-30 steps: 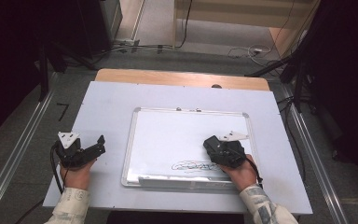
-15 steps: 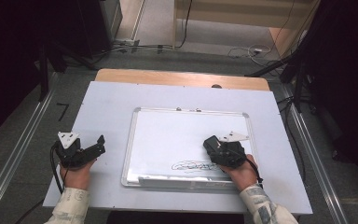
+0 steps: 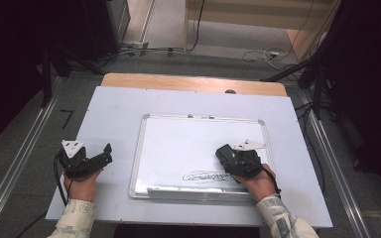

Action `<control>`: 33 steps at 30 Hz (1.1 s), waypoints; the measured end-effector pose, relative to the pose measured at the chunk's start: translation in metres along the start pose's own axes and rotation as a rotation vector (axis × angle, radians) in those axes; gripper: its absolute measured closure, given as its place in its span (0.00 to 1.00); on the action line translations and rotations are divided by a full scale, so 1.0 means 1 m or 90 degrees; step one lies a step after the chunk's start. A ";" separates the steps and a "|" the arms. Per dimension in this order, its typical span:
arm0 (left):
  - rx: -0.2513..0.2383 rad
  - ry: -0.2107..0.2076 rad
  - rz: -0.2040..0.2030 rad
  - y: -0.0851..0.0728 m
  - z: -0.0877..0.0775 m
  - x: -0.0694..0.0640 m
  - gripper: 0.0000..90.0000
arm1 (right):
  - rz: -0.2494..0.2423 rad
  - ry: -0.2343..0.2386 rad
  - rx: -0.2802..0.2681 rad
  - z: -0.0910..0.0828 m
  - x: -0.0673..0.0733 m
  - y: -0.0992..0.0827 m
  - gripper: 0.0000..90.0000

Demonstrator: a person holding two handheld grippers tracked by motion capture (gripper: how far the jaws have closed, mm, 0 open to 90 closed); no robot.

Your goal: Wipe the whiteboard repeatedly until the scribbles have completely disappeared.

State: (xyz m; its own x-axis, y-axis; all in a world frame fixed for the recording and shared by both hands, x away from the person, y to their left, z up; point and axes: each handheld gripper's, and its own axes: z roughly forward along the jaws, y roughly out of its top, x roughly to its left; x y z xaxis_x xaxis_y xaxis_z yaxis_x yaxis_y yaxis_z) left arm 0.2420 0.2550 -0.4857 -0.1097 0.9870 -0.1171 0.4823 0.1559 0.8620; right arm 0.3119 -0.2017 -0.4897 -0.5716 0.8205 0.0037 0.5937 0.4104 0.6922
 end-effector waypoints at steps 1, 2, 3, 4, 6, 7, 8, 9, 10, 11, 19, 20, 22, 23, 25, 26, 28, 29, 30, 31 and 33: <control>0.000 0.000 0.001 0.000 0.000 0.000 0.05 | 0.000 0.000 0.000 0.000 0.000 0.000 0.43; 0.000 0.000 0.001 0.000 0.000 0.000 0.05 | 0.000 0.001 0.000 0.000 0.000 0.000 0.43; -0.001 0.000 0.002 0.000 0.000 -0.001 0.05 | -0.002 0.003 0.000 0.000 0.000 0.000 0.43; 0.000 -0.001 0.003 0.000 0.000 -0.001 0.05 | -0.002 0.004 0.000 0.000 0.000 0.000 0.43; -0.001 -0.002 0.002 0.000 0.000 -0.001 0.05 | -0.008 0.004 0.000 0.001 0.001 0.000 0.43; -0.002 -0.002 0.002 0.000 0.001 -0.001 0.05 | -0.010 0.006 0.001 0.001 0.002 0.000 0.43; -0.001 -0.002 0.002 0.000 0.001 -0.001 0.05 | -0.010 0.006 0.001 0.001 0.002 0.000 0.43; 0.000 -0.002 0.003 0.000 0.001 -0.001 0.05 | -0.018 0.008 0.003 0.001 0.003 0.001 0.43; 0.001 -0.001 0.002 0.000 0.001 -0.001 0.05 | -0.018 0.008 0.003 0.001 0.003 0.001 0.43; 0.000 -0.001 0.002 0.000 0.001 -0.001 0.05 | -0.024 0.010 0.004 0.001 0.004 0.001 0.43; 0.000 -0.003 0.002 0.000 0.001 -0.002 0.05 | -0.063 0.024 0.019 0.003 0.013 0.006 0.43; 0.000 -0.003 0.002 0.000 0.001 -0.002 0.05 | -0.066 0.026 0.020 0.003 0.013 0.006 0.43; 0.000 -0.003 0.002 0.000 0.001 -0.002 0.05 | -0.068 0.028 0.021 0.003 0.014 0.006 0.43; 0.000 -0.003 0.002 0.000 0.001 -0.002 0.05 | -0.069 0.031 0.021 0.004 0.015 0.006 0.43; 0.000 -0.003 0.002 0.000 0.001 -0.002 0.05 | -0.072 0.031 0.020 0.004 0.016 0.006 0.43; 0.000 -0.003 0.002 0.000 0.001 -0.002 0.05 | -0.073 0.033 0.020 0.004 0.016 0.006 0.43; 0.000 -0.003 0.002 0.000 0.001 -0.002 0.05 | -0.075 0.039 0.019 0.005 0.018 0.006 0.43; 0.000 -0.003 0.002 0.001 0.001 -0.002 0.05 | -0.075 0.044 0.017 0.005 0.019 0.006 0.43; -0.001 -0.002 0.002 0.001 0.001 -0.002 0.05 | -0.076 0.043 0.016 0.005 0.021 0.006 0.43; -0.001 -0.003 0.002 0.001 0.001 -0.002 0.05 | -0.077 0.046 0.016 0.006 0.022 0.006 0.43; 0.000 -0.002 0.002 0.001 0.001 -0.002 0.05 | -0.076 0.047 0.016 0.006 0.022 0.006 0.43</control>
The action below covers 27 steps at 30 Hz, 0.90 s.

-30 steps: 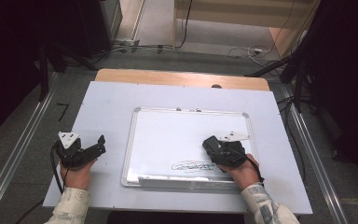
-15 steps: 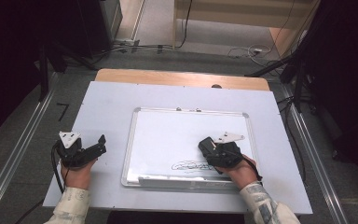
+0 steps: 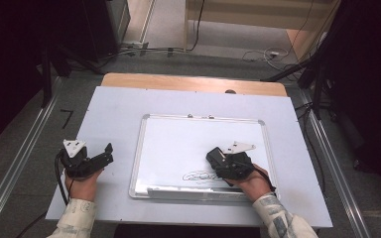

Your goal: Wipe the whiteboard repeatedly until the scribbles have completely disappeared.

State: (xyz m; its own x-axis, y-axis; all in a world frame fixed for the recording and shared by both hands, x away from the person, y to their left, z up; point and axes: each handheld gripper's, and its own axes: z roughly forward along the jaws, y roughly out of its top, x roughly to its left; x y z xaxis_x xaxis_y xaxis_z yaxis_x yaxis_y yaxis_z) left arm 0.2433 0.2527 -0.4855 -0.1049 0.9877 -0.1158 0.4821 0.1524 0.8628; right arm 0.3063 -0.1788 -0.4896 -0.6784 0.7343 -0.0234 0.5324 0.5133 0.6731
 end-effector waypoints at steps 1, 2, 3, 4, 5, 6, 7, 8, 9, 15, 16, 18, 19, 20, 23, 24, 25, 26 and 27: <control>0.000 0.000 0.000 0.000 0.000 0.000 0.05 | -0.001 0.003 -0.001 0.000 0.000 0.000 0.43; 0.000 0.000 0.000 0.000 0.000 0.000 0.05 | -0.008 0.007 -0.004 0.000 0.001 0.000 0.43; 0.000 -0.001 0.000 0.000 0.000 0.000 0.05 | -0.011 0.011 -0.005 0.001 0.001 0.000 0.43; 0.000 -0.001 0.000 0.000 0.000 0.000 0.05 | -0.012 0.012 -0.004 0.001 0.001 0.000 0.43; 0.000 -0.001 0.000 0.000 0.000 0.000 0.05 | -0.011 0.013 -0.003 0.001 0.001 0.000 0.43; 0.000 0.000 0.000 0.000 0.000 0.000 0.05 | -0.011 0.013 -0.003 0.001 0.001 0.000 0.43; 0.000 -0.001 0.000 0.000 0.000 0.000 0.05 | -0.012 0.013 -0.003 0.001 0.002 0.000 0.43; 0.000 -0.001 0.000 0.000 0.000 0.000 0.05 | -0.013 0.015 -0.001 0.001 0.002 0.001 0.43; 0.000 -0.001 0.000 0.000 0.000 0.000 0.05 | -0.013 0.015 -0.001 0.001 0.002 0.001 0.43; -0.001 -0.001 0.000 0.000 0.000 -0.001 0.05 | -0.026 0.019 0.000 0.002 0.005 0.003 0.43; -0.001 -0.001 0.000 0.000 0.000 -0.001 0.05 | -0.026 0.019 0.000 0.002 0.005 0.003 0.43; -0.001 -0.002 0.000 0.000 0.001 -0.001 0.05 | -0.027 0.018 0.002 0.003 0.007 0.003 0.43; -0.001 -0.002 -0.001 0.000 0.001 -0.001 0.05 | -0.027 0.020 0.002 0.003 0.008 0.004 0.43; -0.001 -0.002 -0.001 0.000 0.001 -0.001 0.05 | -0.029 0.019 0.002 0.003 0.008 0.004 0.43; -0.002 -0.003 -0.002 0.000 0.001 -0.001 0.05 | -0.029 0.019 0.001 0.004 0.010 0.004 0.43; -0.002 -0.003 -0.001 0.000 0.001 -0.001 0.05 | -0.029 0.019 0.001 0.004 0.010 0.004 0.43; -0.001 -0.003 -0.001 0.000 0.001 -0.001 0.05 | -0.031 0.019 0.001 0.004 0.010 0.005 0.43; -0.001 -0.003 -0.001 0.000 0.001 -0.001 0.05 | -0.030 0.019 0.003 0.005 0.011 0.005 0.43; 0.000 -0.002 -0.001 0.000 0.001 -0.002 0.05 | -0.032 0.020 0.002 0.005 0.012 0.006 0.43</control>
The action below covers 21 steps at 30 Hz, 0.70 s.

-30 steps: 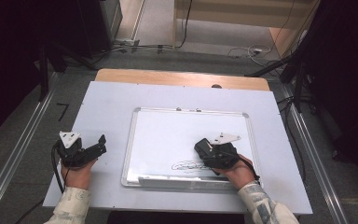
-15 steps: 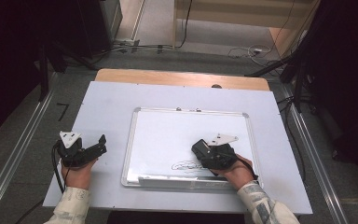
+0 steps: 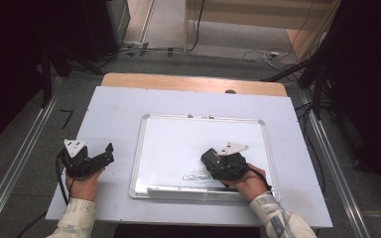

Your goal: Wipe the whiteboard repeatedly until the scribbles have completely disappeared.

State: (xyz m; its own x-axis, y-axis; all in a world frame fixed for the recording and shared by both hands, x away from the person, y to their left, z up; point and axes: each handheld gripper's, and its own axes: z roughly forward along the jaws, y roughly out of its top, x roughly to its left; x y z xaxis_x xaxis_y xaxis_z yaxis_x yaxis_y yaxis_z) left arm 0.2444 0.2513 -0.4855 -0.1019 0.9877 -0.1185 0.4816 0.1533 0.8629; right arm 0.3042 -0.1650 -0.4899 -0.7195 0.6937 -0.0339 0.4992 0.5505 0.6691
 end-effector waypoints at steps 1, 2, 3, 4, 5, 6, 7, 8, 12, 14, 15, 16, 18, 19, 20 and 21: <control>0.001 0.000 0.001 0.000 0.000 0.000 0.05 | 0.000 0.000 0.000 0.000 0.000 0.000 0.43; 0.001 0.000 0.001 0.000 0.000 0.000 0.05 | 0.001 0.002 0.000 0.000 0.000 0.000 0.43; 0.001 0.000 0.002 0.000 0.000 0.000 0.05 | 0.001 0.000 0.003 0.001 0.001 0.001 0.43; 0.001 0.000 0.002 0.000 0.000 0.000 0.05 | -0.002 0.002 0.002 0.002 0.003 0.002 0.43; 0.001 -0.001 0.002 0.000 0.000 0.000 0.05 | -0.002 0.002 0.002 0.002 0.003 0.002 0.43; 0.001 -0.001 0.002 0.000 0.000 0.000 0.05 | 0.000 0.003 0.001 0.002 0.004 0.003 0.43; 0.001 -0.001 0.002 0.000 0.000 0.000 0.05 | -0.003 0.002 0.002 0.003 0.004 0.003 0.43; 0.001 -0.001 0.003 0.000 0.000 0.000 0.05 | -0.002 0.002 0.001 0.004 0.006 0.004 0.43; 0.001 -0.001 0.002 0.000 0.000 0.000 0.05 | -0.003 0.004 0.003 0.005 0.009 0.006 0.43; 0.000 -0.001 0.001 0.000 0.000 0.000 0.05 | -0.004 0.005 0.001 0.006 0.010 0.007 0.43; 0.001 -0.001 0.001 0.000 0.000 0.000 0.05 | -0.004 0.004 0.002 0.007 0.012 0.008 0.43; 0.000 -0.001 0.001 0.000 0.000 0.000 0.05 | -0.003 0.005 0.003 0.007 0.013 0.009 0.43; 0.000 -0.001 0.000 0.000 0.000 0.000 0.05 | -0.005 0.005 0.003 0.008 0.013 0.009 0.43; 0.001 -0.002 0.000 0.000 0.000 0.000 0.05 | -0.004 0.005 0.004 0.008 0.014 0.010 0.43; 0.000 -0.002 0.000 0.000 0.000 0.000 0.05 | -0.004 0.005 0.004 0.009 0.015 0.010 0.43; 0.001 -0.003 -0.002 0.000 0.000 0.000 0.05 | -0.004 0.006 0.002 0.010 0.016 0.011 0.43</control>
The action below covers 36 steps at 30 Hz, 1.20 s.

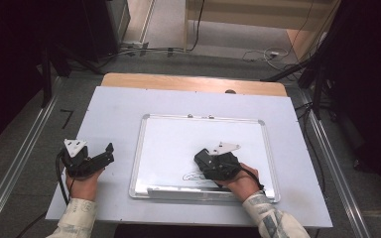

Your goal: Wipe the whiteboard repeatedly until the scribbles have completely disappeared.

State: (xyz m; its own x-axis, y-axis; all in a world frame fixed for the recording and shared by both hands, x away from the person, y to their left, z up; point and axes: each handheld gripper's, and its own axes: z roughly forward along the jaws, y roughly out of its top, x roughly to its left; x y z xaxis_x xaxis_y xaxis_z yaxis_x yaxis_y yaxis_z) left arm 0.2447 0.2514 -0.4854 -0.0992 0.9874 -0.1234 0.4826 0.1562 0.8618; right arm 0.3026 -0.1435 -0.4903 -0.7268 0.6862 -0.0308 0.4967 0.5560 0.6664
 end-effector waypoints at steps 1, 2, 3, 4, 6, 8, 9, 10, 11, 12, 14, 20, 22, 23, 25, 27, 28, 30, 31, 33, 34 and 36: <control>0.002 0.001 -0.001 0.000 0.000 0.000 0.05 | 0.000 0.001 0.001 0.000 0.001 0.001 0.43; 0.002 0.000 -0.001 0.000 0.000 0.000 0.05 | -0.001 0.001 0.001 0.001 0.001 0.001 0.43; 0.003 -0.001 -0.001 0.000 0.000 0.001 0.05 | -0.002 0.001 0.000 0.001 0.002 0.001 0.43; 0.001 -0.001 -0.002 0.000 0.000 0.001 0.05 | -0.003 0.002 0.001 0.002 0.003 0.002 0.43; 0.002 -0.001 -0.001 0.000 0.000 0.001 0.05 | -0.006 0.003 0.001 0.002 0.004 0.003 0.43; 0.001 -0.001 -0.002 0.000 0.000 0.000 0.05 | -0.006 0.004 0.001 0.003 0.005 0.004 0.43; 0.002 -0.001 -0.002 0.000 0.000 0.000 0.05 | -0.005 0.004 0.002 0.003 0.006 0.004 0.43; 0.001 -0.001 -0.002 0.000 0.000 0.001 0.05 | -0.006 0.006 0.001 0.004 0.007 0.004 0.43; 0.001 -0.001 -0.002 0.000 0.000 0.001 0.05 | -0.007 0.006 0.001 0.004 0.007 0.005 0.43; 0.001 -0.001 -0.002 0.000 0.000 0.001 0.05 | -0.007 0.006 0.001 0.004 0.007 0.005 0.43; 0.001 -0.001 -0.002 0.000 0.000 0.001 0.05 | -0.007 0.008 0.003 0.005 0.009 0.006 0.43; 0.001 -0.002 -0.002 0.000 0.000 0.001 0.05 | -0.009 0.011 0.003 0.008 0.013 0.009 0.43; 0.001 -0.002 -0.002 0.000 0.000 0.001 0.05 | -0.010 0.013 0.003 0.008 0.013 0.009 0.43; 0.001 -0.002 -0.002 0.000 0.000 0.001 0.05 | -0.010 0.012 0.004 0.008 0.014 0.010 0.43; 0.001 -0.002 -0.002 0.000 0.000 0.001 0.05 | -0.009 0.013 0.004 0.009 0.015 0.011 0.43; 0.001 -0.002 -0.002 0.000 0.000 0.001 0.05 | -0.014 0.015 0.002 0.010 0.016 0.012 0.43; 0.001 -0.002 -0.002 0.000 0.000 0.001 0.05 | -0.010 0.015 0.004 0.010 0.017 0.012 0.43; 0.001 -0.002 -0.002 0.000 0.000 0.001 0.05 | -0.014 0.016 0.004 0.011 0.018 0.013 0.43; 0.001 -0.002 -0.002 0.000 0.000 0.001 0.05 | -0.016 0.016 0.003 0.011 0.019 0.013 0.43; 0.001 -0.002 -0.002 0.000 0.000 0.001 0.05 | -0.018 0.018 0.005 0.012 0.020 0.014 0.43; 0.000 -0.002 -0.002 0.000 0.000 0.001 0.05 | -0.017 0.018 0.006 0.013 0.021 0.015 0.43; 0.001 -0.002 -0.002 0.000 0.000 0.001 0.05 | -0.019 0.018 0.007 0.014 0.023 0.016 0.43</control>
State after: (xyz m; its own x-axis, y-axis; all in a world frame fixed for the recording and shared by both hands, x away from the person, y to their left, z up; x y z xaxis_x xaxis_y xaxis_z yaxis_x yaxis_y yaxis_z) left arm 0.2447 0.2520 -0.4853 -0.0976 0.9871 -0.1272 0.4835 0.1588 0.8608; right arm 0.3005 -0.1125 -0.4903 -0.7539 0.6564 -0.0291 0.4800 0.5805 0.6577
